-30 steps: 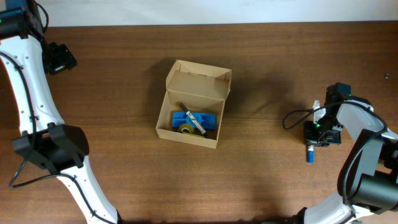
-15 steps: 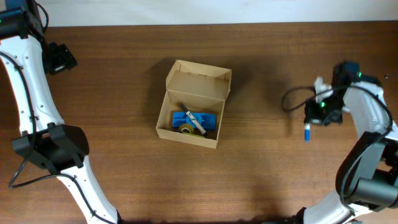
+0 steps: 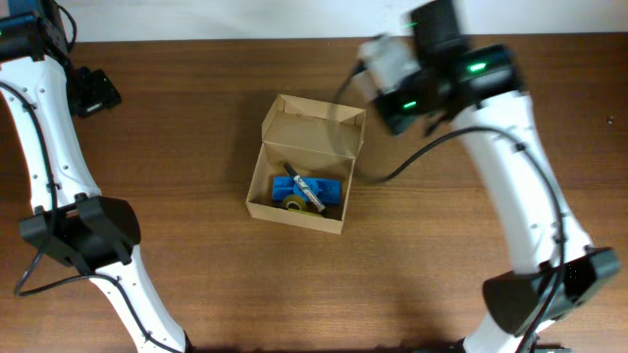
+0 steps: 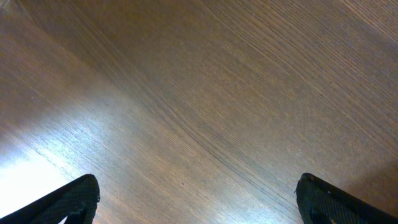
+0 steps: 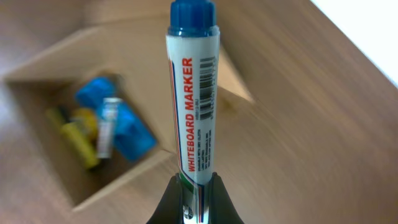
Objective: Pack container
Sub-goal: 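Carry the blue marker with the right gripper over the box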
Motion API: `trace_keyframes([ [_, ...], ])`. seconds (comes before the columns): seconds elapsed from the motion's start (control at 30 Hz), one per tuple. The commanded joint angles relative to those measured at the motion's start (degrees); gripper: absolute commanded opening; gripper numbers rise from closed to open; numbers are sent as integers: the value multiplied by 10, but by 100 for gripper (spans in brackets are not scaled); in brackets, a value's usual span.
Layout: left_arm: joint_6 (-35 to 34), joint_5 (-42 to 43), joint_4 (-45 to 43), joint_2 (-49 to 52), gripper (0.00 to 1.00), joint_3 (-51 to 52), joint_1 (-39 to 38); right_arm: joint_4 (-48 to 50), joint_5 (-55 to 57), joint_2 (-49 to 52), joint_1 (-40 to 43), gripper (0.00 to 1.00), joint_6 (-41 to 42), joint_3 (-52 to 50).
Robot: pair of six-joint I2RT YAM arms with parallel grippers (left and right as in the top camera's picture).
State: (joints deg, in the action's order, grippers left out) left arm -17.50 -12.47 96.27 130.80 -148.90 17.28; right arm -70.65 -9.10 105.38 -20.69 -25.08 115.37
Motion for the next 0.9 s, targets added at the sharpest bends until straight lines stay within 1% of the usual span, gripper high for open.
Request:
trace_keyframes([
  [0.0, 9, -4, 0, -14, 100, 4, 3, -2, 9, 16, -69, 4, -72, 4],
  [0.17, 9, -4, 0, -14, 100, 4, 3, -8, 9, 84, -144, 4, -111, 3],
  [0.37, 9, -4, 0, -14, 100, 4, 3, -16, 20, 196, -196, 4, -126, 3],
  [0.57, 9, -4, 0, -14, 100, 4, 3, -18, 63, 279, -202, 4, -126, 3],
  [0.7, 9, -4, 0, -14, 100, 4, 3, -18, 26, 288, -191, 4, -126, 3],
  [0.83, 9, -4, 0, -14, 100, 4, 3, -20, 20, 288, -190, 4, -126, 3],
  [0.87, 9, -4, 0, -14, 100, 4, 3, -20, 20, 288, -190, 11, -122, 3],
])
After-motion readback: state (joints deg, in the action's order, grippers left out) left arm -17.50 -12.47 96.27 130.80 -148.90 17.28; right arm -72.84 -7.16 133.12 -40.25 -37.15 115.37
